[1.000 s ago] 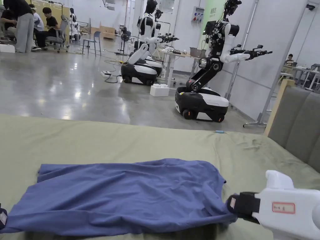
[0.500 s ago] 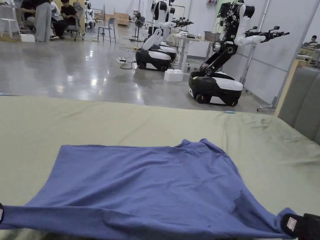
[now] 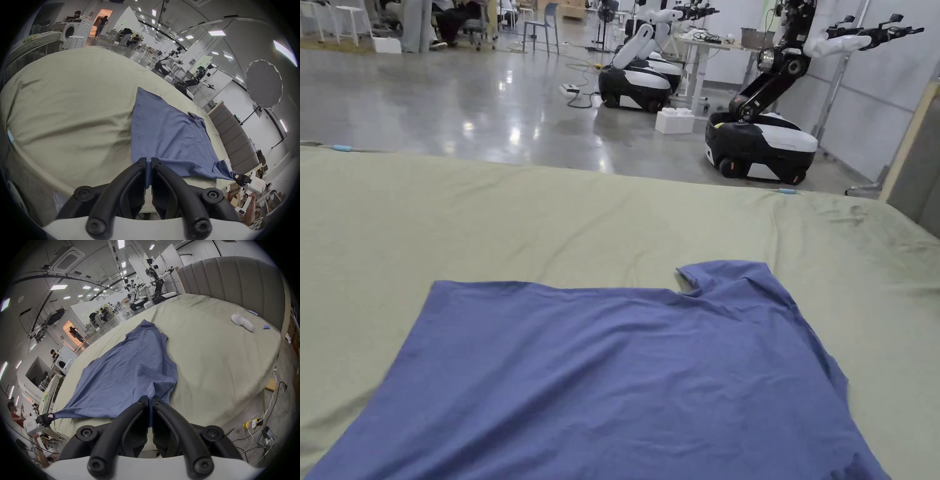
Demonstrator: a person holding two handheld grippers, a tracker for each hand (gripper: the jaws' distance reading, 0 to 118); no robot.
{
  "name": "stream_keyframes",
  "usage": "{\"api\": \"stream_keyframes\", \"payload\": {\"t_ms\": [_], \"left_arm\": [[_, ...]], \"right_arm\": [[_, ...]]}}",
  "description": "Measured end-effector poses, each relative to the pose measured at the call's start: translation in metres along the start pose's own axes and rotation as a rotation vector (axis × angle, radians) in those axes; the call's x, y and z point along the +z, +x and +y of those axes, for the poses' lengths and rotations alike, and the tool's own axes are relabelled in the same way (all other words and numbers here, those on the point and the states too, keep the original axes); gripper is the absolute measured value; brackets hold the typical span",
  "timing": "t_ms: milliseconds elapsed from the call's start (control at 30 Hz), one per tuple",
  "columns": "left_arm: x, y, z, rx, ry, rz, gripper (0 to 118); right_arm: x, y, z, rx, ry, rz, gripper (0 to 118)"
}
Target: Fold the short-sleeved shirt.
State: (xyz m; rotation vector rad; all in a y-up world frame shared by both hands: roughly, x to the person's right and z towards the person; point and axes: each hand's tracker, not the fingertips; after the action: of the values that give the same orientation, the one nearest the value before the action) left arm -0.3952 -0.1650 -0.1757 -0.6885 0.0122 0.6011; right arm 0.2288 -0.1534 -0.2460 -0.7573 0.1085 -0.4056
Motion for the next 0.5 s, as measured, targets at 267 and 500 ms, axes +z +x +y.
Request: {"api": "stream_keyframes", "payload": {"t_ms": [267,500], "left_arm": [[-0.05,-0.033,-0.019,-0.007,-0.133,0.123,7],[0.001,-0.025,-0.023,0.051,-0.033,0.114,94]], "right_arm": [[-0.054,0.018,-0.029,0.086,-0.085,-0.161,16],[-0.037,0.016,-0.014,-0.048,-0.002,-0.115,85]]}}
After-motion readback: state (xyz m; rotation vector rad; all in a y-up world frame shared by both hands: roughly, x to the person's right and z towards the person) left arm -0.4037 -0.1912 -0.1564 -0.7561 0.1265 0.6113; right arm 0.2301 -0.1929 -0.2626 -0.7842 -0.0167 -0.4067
